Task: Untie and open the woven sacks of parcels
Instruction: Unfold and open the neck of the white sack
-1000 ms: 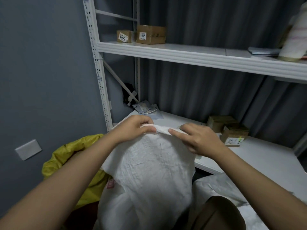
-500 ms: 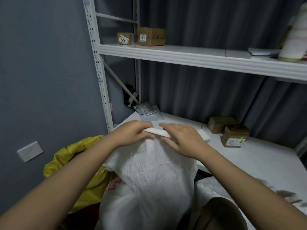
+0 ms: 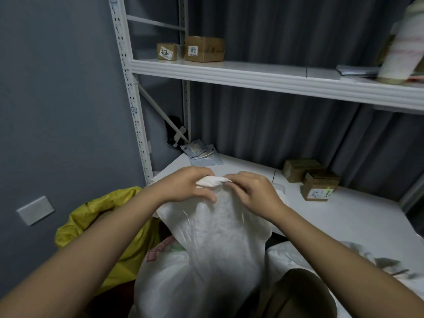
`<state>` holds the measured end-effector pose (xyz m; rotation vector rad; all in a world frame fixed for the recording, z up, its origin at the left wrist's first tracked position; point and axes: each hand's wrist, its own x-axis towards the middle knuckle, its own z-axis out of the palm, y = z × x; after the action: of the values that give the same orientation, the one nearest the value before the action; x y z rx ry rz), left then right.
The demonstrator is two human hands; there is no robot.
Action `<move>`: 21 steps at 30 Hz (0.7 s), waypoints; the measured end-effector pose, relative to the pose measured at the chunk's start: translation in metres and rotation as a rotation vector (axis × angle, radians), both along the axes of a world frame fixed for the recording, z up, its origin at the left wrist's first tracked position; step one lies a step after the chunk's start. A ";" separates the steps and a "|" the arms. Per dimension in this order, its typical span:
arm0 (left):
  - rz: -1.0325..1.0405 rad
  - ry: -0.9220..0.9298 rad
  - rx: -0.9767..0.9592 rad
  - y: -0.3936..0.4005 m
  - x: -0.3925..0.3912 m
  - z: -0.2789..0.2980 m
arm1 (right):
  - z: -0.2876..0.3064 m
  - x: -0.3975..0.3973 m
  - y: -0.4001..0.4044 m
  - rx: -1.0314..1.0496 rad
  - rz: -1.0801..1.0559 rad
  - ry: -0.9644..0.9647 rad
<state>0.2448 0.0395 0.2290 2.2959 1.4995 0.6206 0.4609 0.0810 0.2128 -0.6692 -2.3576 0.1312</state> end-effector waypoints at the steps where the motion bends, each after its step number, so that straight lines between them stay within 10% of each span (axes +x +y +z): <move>1: 0.005 -0.081 -0.105 0.001 0.000 0.001 | -0.004 0.002 0.002 0.182 -0.015 -0.067; 3: 0.012 -0.125 -0.120 0.002 -0.001 0.001 | -0.010 0.002 0.003 0.351 -0.011 -0.117; 7: -0.006 0.036 0.190 0.001 0.006 -0.002 | 0.002 -0.004 -0.006 -0.124 0.053 0.080; 13: 0.047 -0.027 -0.234 0.005 0.000 0.008 | -0.017 0.006 0.003 0.498 0.019 -0.120; 18: 0.106 0.380 0.345 0.002 0.006 0.002 | -0.009 -0.005 -0.004 -0.313 -0.083 0.135; 21: 0.048 0.174 -0.017 0.001 0.000 0.006 | -0.011 -0.003 -0.006 0.010 -0.088 0.089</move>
<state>0.2449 0.0408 0.2351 2.3595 1.6343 0.4285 0.4583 0.0746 0.2020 -0.7454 -2.2390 0.1078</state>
